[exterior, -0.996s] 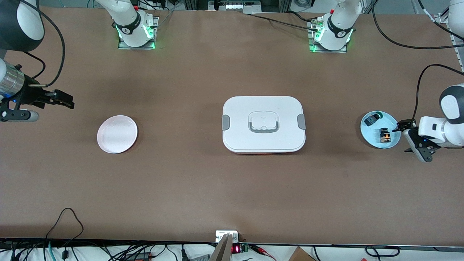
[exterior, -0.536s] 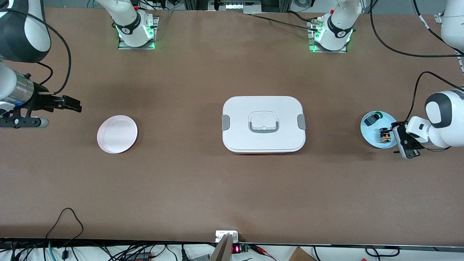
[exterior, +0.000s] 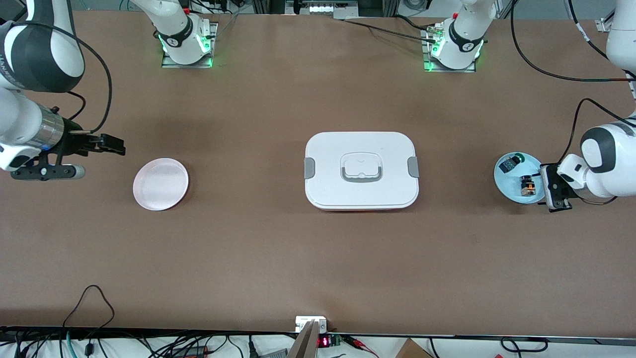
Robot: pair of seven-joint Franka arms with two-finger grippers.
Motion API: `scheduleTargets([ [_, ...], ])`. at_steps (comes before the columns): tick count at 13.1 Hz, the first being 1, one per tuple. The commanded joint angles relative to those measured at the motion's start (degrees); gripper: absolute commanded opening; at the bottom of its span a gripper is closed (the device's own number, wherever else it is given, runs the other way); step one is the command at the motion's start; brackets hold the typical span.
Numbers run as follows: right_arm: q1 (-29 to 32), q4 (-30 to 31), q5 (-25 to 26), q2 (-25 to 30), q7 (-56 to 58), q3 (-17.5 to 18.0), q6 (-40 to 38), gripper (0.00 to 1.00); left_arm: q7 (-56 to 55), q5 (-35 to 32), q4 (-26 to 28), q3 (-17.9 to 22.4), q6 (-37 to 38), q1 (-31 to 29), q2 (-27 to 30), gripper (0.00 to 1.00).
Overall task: Transfer orange switch to right arm and place
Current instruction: 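Lower the left gripper onto the orange switch in the blue dish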
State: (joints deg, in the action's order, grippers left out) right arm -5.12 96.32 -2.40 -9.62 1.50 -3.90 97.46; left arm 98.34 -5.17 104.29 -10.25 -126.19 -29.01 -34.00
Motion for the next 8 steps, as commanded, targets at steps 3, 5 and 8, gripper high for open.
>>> scheduleTargets([
  [3, -0.6, -0.7, -5.1, 0.0, 2.3, -0.1, -1.7, 1.0, 3.8, -0.9, 4.6, -0.6, -3.7, -1.8, 0.9, 1.0],
  [5, -0.4, 0.0, -5.4, -0.1, 2.3, -0.2, -1.8, 1.0, 4.0, -0.9, 4.7, -0.6, -3.6, -1.8, 1.1, 1.0],
  [8, -0.4, 0.9, -7.9, -0.8, 2.5, -0.2, -1.7, 1.0, 5.1, -1.0, 5.1, -0.7, -3.7, -1.8, 1.2, 1.0],
])
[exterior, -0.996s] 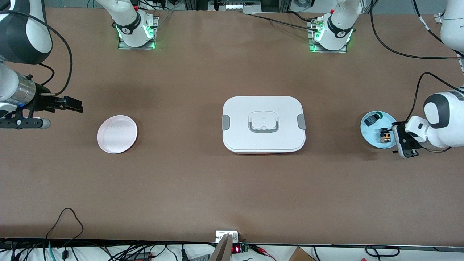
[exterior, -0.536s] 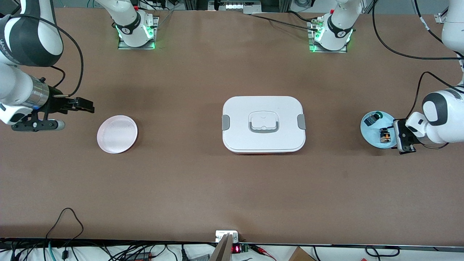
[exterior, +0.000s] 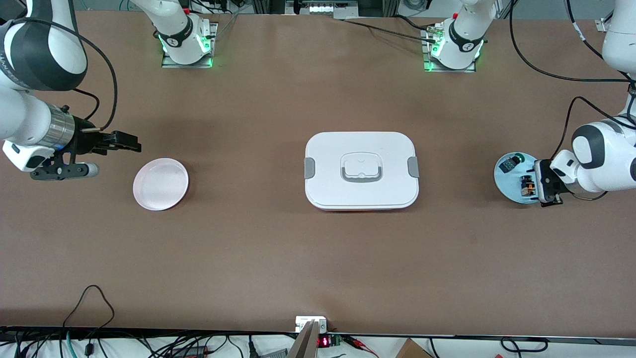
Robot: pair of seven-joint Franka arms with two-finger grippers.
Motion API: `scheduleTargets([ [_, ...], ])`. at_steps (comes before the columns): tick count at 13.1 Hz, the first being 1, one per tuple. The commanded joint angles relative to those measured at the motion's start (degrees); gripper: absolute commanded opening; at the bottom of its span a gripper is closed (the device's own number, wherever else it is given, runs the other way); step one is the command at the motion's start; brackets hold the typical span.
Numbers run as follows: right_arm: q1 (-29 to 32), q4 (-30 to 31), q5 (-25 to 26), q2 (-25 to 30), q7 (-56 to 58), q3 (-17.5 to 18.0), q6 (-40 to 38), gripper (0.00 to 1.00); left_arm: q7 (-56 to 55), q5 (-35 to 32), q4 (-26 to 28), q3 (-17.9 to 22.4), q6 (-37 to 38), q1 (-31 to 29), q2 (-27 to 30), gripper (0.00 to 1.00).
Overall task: Transfer orange switch to right arm and place
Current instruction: 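Lower the left gripper onto the orange switch in the blue dish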
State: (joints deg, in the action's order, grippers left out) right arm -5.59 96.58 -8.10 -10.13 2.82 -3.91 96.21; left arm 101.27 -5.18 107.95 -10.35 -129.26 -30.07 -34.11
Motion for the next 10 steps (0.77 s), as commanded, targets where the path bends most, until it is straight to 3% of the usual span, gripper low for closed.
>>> scheduleTargets([
  [1, 0.1, 0.6, -4.7, -0.6, 1.2, -0.2, -0.5, 1.0, 3.3, -0.7, 1.5, -0.6, -0.9, -0.7, 1.3, 1.0],
  [3, 0.4, 1.0, -9.6, -0.8, 1.7, -0.2, -0.6, 1.0, 3.5, -0.6, 1.5, -0.6, -0.9, -0.6, 1.2, 1.0],
  [4, 0.5, 1.0, -10.8, -0.8, 1.9, -0.2, -0.6, 1.0, 3.5, -0.5, 1.5, -0.7, -0.9, -0.6, 1.2, 0.95],
  [7, 0.5, 1.2, -17.0, -1.4, 1.7, -0.4, -0.5, 1.0, 3.6, -0.5, 1.5, -0.7, -0.9, -0.5, 1.2, 0.77],
  [10, 0.4, 1.2, -17.5, -2.3, 1.8, -0.4, -0.1, 1.0, 3.6, -0.5, 1.5, -0.7, -0.8, -0.5, 1.2, 0.56],
])
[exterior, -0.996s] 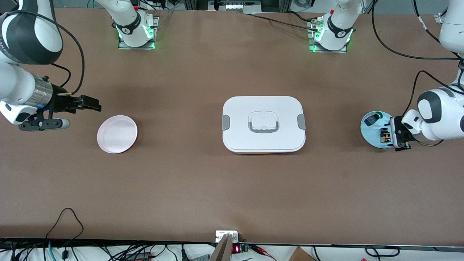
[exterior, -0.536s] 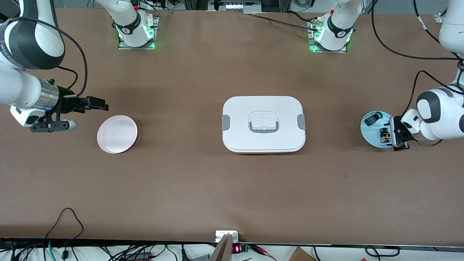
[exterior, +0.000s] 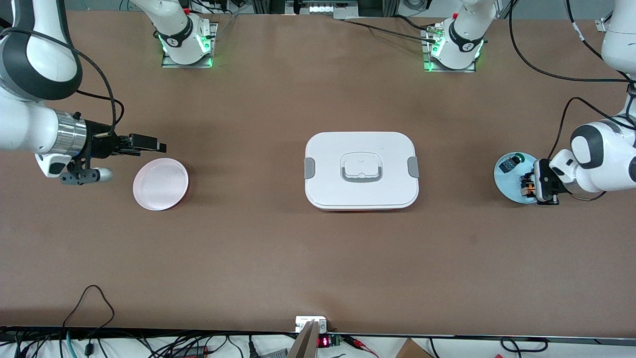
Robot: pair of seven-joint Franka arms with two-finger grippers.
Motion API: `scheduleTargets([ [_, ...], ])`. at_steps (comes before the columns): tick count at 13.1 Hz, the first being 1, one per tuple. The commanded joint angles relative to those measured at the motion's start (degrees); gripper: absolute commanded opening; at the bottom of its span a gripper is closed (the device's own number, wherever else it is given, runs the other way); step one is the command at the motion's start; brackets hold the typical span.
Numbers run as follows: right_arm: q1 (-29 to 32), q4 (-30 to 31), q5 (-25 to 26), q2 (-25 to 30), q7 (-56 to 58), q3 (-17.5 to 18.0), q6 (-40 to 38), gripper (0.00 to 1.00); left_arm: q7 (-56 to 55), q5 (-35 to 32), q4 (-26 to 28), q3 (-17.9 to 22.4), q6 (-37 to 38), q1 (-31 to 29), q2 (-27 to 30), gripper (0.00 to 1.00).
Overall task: Transfer orange switch to right arm and place
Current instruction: 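Lower the left gripper onto the orange switch in the blue dish, then grasp the orange switch with the left gripper and lift it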
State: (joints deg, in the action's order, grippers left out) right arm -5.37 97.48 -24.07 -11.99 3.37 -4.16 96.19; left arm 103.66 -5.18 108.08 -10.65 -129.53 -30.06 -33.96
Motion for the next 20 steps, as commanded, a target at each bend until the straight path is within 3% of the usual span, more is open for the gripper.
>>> scheduleTargets([
  [1, 0.1, 0.3, -1.6, -0.4, 1.3, -0.1, -0.1, 1.0, 1.2, -0.5, 1.3, -0.4, -0.5, -0.5, 1.2, 0.49],
  [4, 0.1, 1.0, -11.0, -0.4, 1.4, -0.1, -0.6, 1.0, 1.2, -0.3, 1.2, -0.6, -0.3, -0.4, 1.9, 0.08],
  [5, -0.2, 1.1, -13.1, -0.4, 1.5, -0.1, -0.5, 1.0, 1.1, 0.6, 1.1, -0.7, 0.1, -0.5, 2.4, 0.0],
  [6, -0.4, 1.3, -16.1, -0.5, 1.5, -0.1, -0.3, 1.0, 1.1, 2.3, 0.9, -0.9, 0.4, -0.4, 3.1, 0.0],
  [9, -2.4, 4.0, -31.3, -1.2, 1.5, -0.1, 0.8, 1.0, 1.1, 7.5, 0.5, -3.3, 3.5, -0.3, 4.7, 0.0],
  [11, -3.8, 4.3, -37.7, -1.4, 1.6, -0.1, 1.4, 1.0, 1.1, 12.4, 0.3, -5.1, 7.1, -0.3, 5.5, 0.0],
  [15, -8.1, 3.9, -54.0, -3.6, 4.7, -0.1, 2.4, 1.0, 0.4, 24.4, -3.2, -11.4, 15.7, 0.3, 7.8, 0.0],
  [20, -15.1, 3.8, -64.3, -6.6, 11.2, -0.1, 8.0, 1.0, 0.7, 42.0, -9.5, -15.2, 30.7, 0.0, 7.7, 0.0],
])
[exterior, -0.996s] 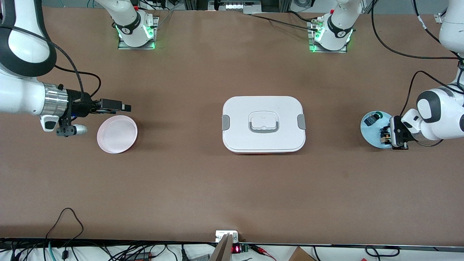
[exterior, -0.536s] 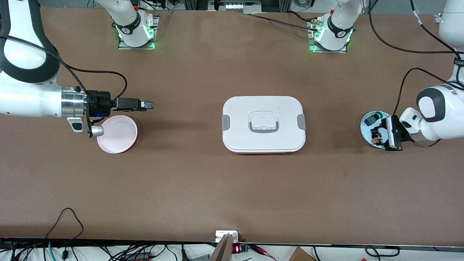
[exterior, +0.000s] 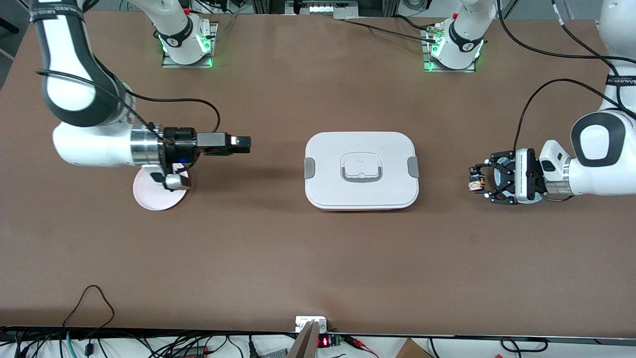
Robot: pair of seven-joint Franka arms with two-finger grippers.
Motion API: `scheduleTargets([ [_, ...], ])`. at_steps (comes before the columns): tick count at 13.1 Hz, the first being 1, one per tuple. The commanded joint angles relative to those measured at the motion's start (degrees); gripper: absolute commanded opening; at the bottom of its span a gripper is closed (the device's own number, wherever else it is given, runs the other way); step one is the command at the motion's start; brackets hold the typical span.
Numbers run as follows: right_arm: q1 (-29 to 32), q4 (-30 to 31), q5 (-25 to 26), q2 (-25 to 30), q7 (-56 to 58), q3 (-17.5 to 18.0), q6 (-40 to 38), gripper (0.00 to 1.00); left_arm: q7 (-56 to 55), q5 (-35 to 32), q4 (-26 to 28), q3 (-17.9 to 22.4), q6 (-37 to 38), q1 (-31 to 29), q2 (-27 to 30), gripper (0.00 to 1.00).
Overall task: Transfer orange switch to right arm and place
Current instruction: 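Carry the switch toward the right gripper over the white box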
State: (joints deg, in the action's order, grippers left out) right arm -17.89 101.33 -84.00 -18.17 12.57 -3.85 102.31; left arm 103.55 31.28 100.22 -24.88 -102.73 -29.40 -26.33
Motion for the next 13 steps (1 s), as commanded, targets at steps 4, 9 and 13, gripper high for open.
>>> scheduleTargets([
  [4, -9.4, -1.9, -12.0, -1.7, 2.1, -0.4, 9.4, 1.0, 1.1, 17.4, -2.7, -7.6, 8.1, -0.7, -0.1, 0.0],
  [9, -11.8, -4.0, -20.5, -4.8, 4.7, -0.4, 9.7, 0.99, 0.2, 37.2, -3.3, -16.3, 4.7, 3.7, -0.2, 0.0],
  [13, -11.9, -4.0, -20.7, -4.9, 4.7, -0.4, 9.7, 0.99, -2.5, 43.8, -6.6, -16.3, -5.5, 14.2, -0.4, 0.0],
])
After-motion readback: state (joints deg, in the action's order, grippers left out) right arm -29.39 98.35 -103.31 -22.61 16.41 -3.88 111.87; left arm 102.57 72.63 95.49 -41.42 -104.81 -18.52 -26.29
